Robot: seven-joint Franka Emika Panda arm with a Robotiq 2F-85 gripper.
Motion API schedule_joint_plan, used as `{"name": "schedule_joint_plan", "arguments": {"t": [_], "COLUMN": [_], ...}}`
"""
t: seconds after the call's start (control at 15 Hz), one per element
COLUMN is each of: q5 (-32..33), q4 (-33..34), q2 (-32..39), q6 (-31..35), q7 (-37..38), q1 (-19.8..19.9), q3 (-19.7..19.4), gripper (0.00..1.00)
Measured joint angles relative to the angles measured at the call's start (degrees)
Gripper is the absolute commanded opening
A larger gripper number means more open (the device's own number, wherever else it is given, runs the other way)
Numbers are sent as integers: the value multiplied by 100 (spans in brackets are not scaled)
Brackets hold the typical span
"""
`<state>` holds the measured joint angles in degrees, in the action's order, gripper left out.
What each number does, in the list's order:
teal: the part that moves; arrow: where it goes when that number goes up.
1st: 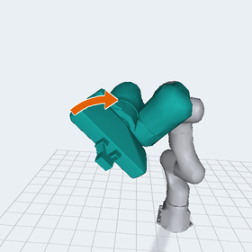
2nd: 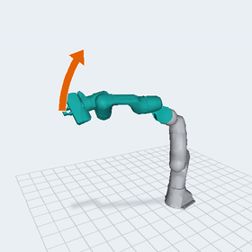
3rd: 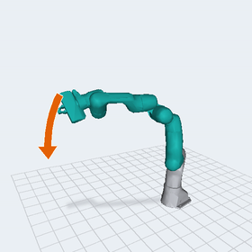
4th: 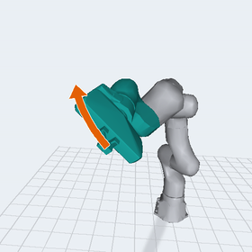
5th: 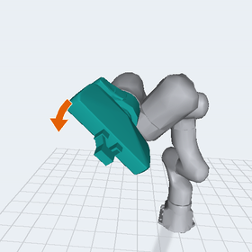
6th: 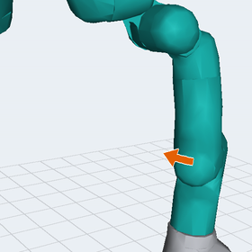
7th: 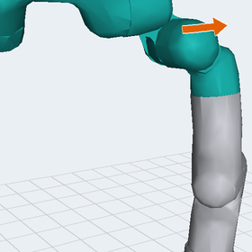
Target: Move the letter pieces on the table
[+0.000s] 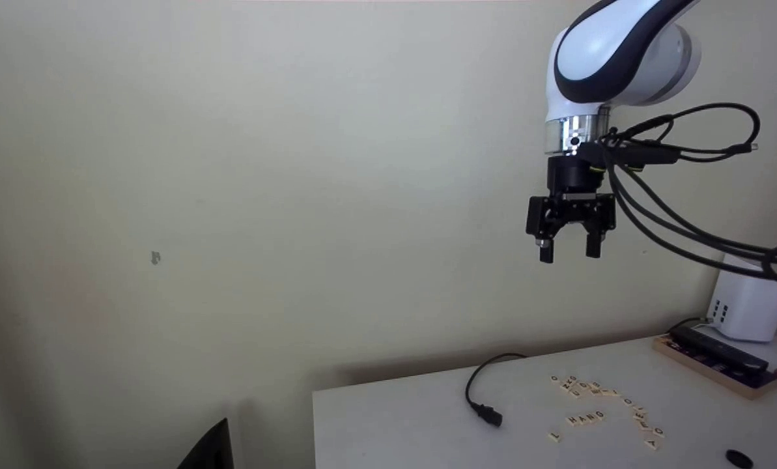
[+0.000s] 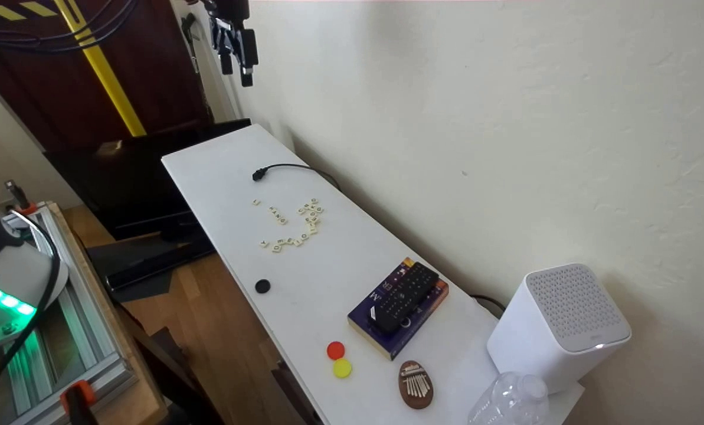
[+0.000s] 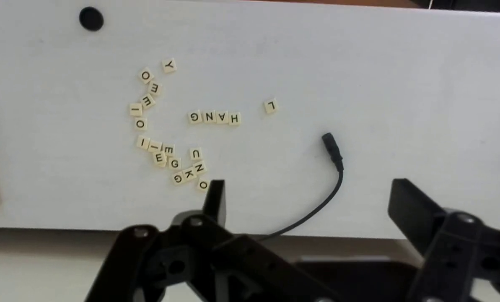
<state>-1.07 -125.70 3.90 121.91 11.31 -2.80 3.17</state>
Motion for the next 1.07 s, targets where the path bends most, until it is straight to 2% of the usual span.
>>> {"name": "schedule_joint_plan", "arguments": {"t": [0.33,0.53,0.8,1.07], "q5": [105,620,743,743], "q4": [-540,-772,-679,-619], "q2": [213,318,541,571], "q6": [598,1036,1314,1314], "q7": [570,813,342,269], "q1": [-96,-97,-36,-39], "q3": [20,-51,-113,-116], "gripper": [100,100,100,100]}}
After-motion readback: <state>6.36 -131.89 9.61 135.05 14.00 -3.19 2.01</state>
